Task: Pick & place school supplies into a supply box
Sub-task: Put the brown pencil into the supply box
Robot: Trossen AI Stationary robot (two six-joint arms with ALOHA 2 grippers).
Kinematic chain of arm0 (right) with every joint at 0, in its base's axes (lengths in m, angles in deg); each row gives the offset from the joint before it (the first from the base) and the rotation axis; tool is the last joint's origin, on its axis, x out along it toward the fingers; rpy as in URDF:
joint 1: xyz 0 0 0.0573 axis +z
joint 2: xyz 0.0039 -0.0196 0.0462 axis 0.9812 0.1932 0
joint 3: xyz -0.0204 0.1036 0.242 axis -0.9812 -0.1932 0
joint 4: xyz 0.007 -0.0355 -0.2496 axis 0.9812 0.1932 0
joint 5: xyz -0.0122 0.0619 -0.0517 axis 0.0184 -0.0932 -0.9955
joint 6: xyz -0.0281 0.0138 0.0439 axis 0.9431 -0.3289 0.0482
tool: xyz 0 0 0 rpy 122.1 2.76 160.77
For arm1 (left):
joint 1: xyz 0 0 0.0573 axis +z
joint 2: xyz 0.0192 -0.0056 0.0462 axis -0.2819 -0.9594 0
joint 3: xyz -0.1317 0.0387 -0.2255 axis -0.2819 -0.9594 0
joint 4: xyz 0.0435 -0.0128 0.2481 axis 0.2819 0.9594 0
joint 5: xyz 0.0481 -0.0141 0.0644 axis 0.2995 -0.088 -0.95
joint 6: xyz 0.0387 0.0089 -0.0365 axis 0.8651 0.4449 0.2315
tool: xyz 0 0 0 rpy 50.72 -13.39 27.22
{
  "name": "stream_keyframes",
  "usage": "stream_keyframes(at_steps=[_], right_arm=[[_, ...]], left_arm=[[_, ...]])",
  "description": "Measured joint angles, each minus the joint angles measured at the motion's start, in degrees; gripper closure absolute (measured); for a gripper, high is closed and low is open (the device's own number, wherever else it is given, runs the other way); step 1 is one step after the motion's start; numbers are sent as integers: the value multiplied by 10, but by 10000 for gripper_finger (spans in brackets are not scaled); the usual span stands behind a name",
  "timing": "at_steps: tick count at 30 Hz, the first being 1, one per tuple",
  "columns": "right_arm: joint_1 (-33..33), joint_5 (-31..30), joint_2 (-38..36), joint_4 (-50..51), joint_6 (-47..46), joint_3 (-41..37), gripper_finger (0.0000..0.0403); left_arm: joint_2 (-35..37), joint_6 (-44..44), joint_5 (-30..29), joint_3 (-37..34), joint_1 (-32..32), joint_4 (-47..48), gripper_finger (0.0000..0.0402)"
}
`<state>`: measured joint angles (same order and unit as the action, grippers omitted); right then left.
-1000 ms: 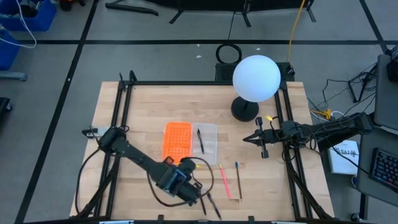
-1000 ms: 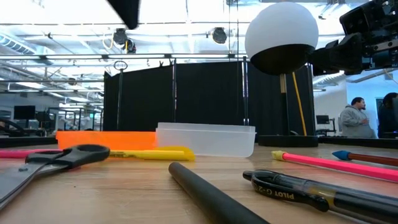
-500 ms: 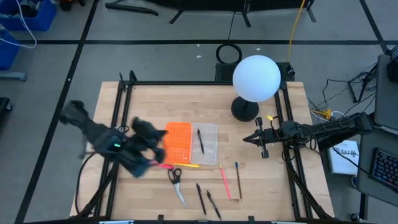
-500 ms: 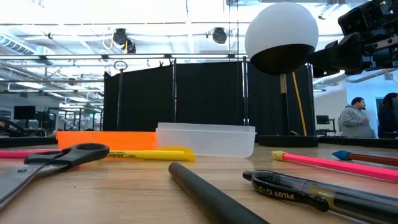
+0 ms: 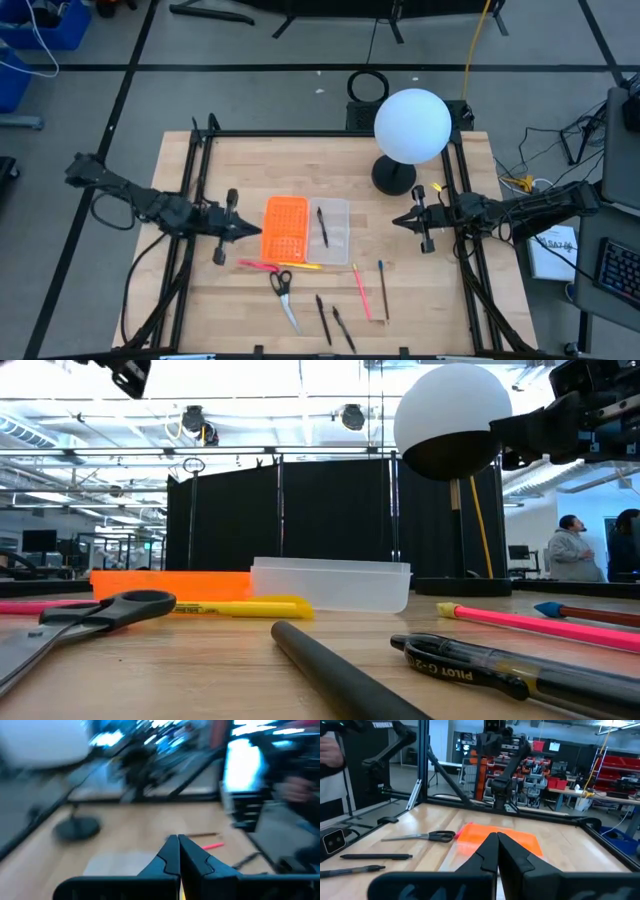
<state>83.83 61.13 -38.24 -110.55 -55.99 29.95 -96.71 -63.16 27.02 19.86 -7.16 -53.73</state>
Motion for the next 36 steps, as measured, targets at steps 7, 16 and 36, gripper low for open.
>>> stream_keyframes(at_steps=[7,16,36], right_arm=[[0,0,4,20,-29,0,403],[0,0,4,-24,-42,0,403],[126,-222,196,369,-168,318,403]], left_arm=[[133,33,117,-102,131,-9,400],[227,-13,281,-190,266,-33,400],[272,63,137,-238,269,-12,369]])
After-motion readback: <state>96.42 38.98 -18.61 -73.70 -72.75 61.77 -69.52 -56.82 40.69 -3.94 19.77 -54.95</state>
